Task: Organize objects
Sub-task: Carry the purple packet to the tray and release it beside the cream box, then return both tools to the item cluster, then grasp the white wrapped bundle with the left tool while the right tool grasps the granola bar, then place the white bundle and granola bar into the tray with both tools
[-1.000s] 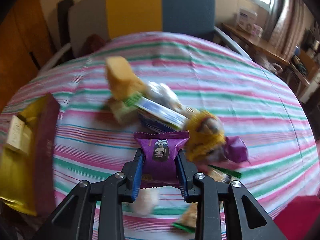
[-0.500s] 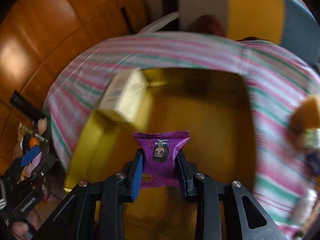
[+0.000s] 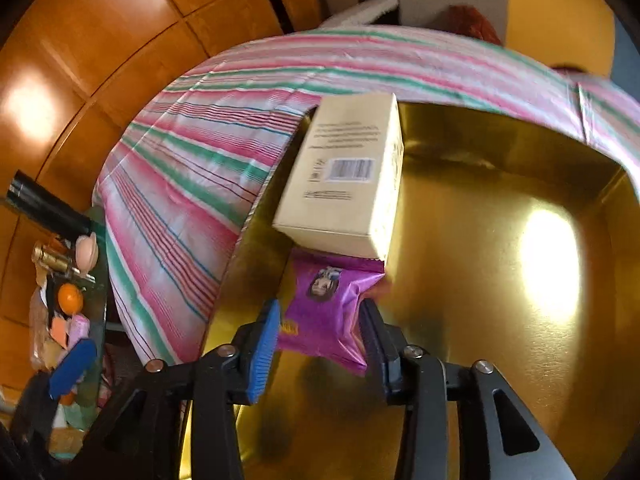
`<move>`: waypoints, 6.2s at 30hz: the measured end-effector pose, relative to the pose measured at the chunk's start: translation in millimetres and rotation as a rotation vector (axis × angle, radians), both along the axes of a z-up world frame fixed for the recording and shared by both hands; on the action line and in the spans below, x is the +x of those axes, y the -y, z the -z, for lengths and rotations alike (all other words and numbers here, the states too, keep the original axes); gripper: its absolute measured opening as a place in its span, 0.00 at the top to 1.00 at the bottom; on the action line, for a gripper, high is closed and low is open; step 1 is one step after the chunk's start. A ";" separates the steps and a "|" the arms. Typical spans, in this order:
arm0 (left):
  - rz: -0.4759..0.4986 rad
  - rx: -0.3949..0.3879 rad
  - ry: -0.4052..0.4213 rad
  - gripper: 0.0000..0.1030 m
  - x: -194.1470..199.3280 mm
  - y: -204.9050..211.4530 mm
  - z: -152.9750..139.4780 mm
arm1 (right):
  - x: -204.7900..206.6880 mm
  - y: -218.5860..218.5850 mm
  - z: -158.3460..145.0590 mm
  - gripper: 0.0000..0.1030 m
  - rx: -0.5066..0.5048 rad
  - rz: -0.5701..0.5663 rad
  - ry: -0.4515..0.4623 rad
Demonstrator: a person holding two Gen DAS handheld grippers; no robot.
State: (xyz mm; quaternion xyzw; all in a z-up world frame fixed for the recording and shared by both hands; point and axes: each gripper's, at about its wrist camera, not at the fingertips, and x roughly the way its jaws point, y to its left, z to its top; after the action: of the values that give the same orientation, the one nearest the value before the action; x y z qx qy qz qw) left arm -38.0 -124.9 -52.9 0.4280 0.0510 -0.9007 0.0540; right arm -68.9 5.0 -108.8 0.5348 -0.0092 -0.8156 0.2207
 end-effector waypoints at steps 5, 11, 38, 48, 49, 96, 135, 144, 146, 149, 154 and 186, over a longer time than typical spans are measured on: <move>0.003 -0.003 -0.009 0.30 0.4 -1.3 -0.7 | 28.5 -8.4 -25.3 0.42 0.088 0.012 -0.163; 0.038 -0.023 -0.012 0.30 3.2 -13.8 -0.5 | 66.3 -32.1 -59.3 0.37 0.176 0.047 -0.352; 0.341 -0.016 -0.077 0.29 16.4 -141.1 -38.5 | 126.9 -168.3 -124.0 0.26 0.230 0.263 -0.559; 0.581 -0.111 -0.132 0.28 27.6 -241.2 -56.2 | 124.2 -284.3 -103.1 0.21 0.388 0.401 -0.463; 0.602 -0.115 -0.138 0.28 29.4 -250.0 -56.7 | 123.7 -302.6 -98.9 0.21 0.411 0.426 -0.437; 0.923 0.067 0.147 0.28 21.8 -459.8 13.7 | 145.5 -531.1 -62.8 0.13 -0.084 1.012 -0.216; 0.728 0.094 -0.076 0.69 30.9 -274.5 -40.6 | 96.3 -470.2 13.3 0.46 0.297 0.750 0.207; 0.433 0.034 -0.009 0.69 5.5 -141.1 -28.4 | 100.2 -456.9 12.1 0.62 0.322 0.673 0.167; 0.385 0.029 0.018 0.69 -0.5 -121.9 -20.7 | 101.0 -455.6 12.0 0.62 0.328 0.670 0.167; 0.347 0.026 0.049 0.69 -7.6 -107.0 -11.3 | 102.3 -454.5 11.5 0.62 0.335 0.667 0.165; 0.340 0.023 0.103 0.69 -13.1 -106.6 7.1 | 101.0 -452.3 11.1 0.62 0.347 0.660 0.159; 0.173 -0.019 -0.016 0.59 -4.4 -56.7 -16.9 | 96.1 -369.6 -58.2 0.67 0.159 0.511 -0.089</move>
State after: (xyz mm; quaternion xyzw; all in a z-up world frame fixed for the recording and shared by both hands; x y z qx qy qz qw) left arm -42.4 -68.2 -36.0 0.4233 0.0057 -0.9058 -0.0202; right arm 27.3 374.6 -50.6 0.4946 -0.0698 -0.8656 -0.0347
